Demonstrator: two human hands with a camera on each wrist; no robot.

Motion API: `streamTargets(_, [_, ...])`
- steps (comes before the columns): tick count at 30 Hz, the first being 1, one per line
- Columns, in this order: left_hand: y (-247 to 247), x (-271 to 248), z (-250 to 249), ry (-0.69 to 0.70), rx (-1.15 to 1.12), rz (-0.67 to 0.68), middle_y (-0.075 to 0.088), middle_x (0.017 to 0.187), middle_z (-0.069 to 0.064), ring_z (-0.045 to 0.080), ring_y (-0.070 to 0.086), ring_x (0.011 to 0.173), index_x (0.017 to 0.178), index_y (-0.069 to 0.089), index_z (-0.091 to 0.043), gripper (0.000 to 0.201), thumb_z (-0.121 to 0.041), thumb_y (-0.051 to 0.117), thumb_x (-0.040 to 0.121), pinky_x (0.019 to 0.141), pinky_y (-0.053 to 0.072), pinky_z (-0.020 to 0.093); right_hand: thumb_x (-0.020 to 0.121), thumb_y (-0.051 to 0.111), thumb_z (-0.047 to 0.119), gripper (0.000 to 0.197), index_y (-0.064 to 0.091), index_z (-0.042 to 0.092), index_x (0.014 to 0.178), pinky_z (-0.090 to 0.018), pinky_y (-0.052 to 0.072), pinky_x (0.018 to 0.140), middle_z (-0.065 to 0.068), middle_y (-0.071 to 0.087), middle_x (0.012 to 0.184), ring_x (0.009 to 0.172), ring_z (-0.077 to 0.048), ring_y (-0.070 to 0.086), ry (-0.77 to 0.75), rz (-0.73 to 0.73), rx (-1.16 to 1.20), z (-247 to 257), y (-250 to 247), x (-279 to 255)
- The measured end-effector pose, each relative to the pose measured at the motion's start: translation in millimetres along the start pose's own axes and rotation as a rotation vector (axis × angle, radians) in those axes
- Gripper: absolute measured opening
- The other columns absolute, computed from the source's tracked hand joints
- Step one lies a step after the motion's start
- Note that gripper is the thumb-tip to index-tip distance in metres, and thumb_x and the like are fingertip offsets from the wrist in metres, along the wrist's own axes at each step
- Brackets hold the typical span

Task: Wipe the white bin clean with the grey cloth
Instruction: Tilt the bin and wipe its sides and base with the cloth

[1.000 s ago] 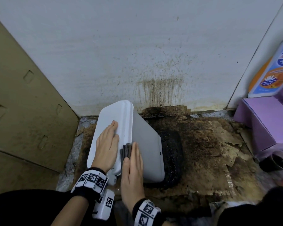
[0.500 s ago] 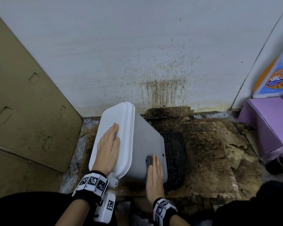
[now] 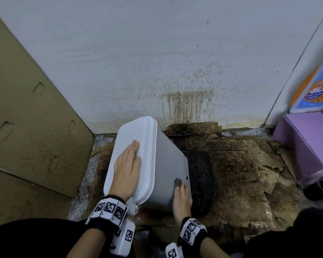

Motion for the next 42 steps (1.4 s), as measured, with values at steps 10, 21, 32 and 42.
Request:
streamTargets(10, [13, 2, -20, 0.036, 0.07, 0.014, 0.025, 0.163, -0.009, 0.01, 0.022, 0.149, 0.155, 0.031, -0.023, 0.055, -0.037, 0.025, 0.103, 0.124, 0.014, 0.035, 0.105, 0.037, 0.028, 0.042, 0.039, 0.028, 0.148, -0.026, 0.026, 0.117, 0.013, 0.045, 0.146, 0.137, -0.009, 0.034, -0.309, -0.069, 0.191, 59, -13, -33])
streamTargets(21, [35, 0, -46, 0.027, 0.093, 0.06, 0.015, 0.165, -0.013, 0.005, 0.011, 0.151, 0.158, 0.022, -0.025, 0.051, -0.03, 0.029, 0.108, 0.124, 0.005, 0.031, 0.104, 0.045, 0.031, 0.032, 0.058, 0.024, 0.132, -0.046, 0.046, 0.107, -0.001, 0.069, 0.125, 0.116, -0.019, 0.065, -0.15, -0.022, 0.862, 96, -69, -19])
streamTargets(32, [54, -3, -76, 0.012, -0.02, 0.068, 0.018, 0.162, -0.016, 0.001, 0.01, 0.15, 0.157, 0.025, -0.025, 0.049, -0.027, 0.03, 0.108, 0.12, 0.0, 0.021, 0.105, 0.042, 0.031, 0.042, 0.037, 0.039, 0.146, -0.022, 0.034, 0.114, 0.015, 0.044, 0.148, 0.131, 0.007, 0.042, -0.439, -0.028, 0.337, 112, -83, -33])
streamTargets(42, [46, -4, -82, -0.082, -0.597, 0.099, 0.051, 0.143, -0.018, -0.014, 0.042, 0.129, 0.137, 0.054, -0.031, 0.038, -0.013, 0.047, 0.104, 0.096, 0.036, 0.002, 0.101, 0.041, 0.044, 0.046, 0.036, 0.043, 0.147, -0.042, 0.048, 0.104, 0.009, 0.056, 0.139, 0.121, -0.01, 0.056, -0.28, -0.045, 0.26, 95, -121, -17])
Point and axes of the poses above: each hand's wrist, its own x-axis towards the middle knuckle, its own y-axis out of the palm, z = x × y, the point moved 3 cm from there along x, towards the middle knuckle
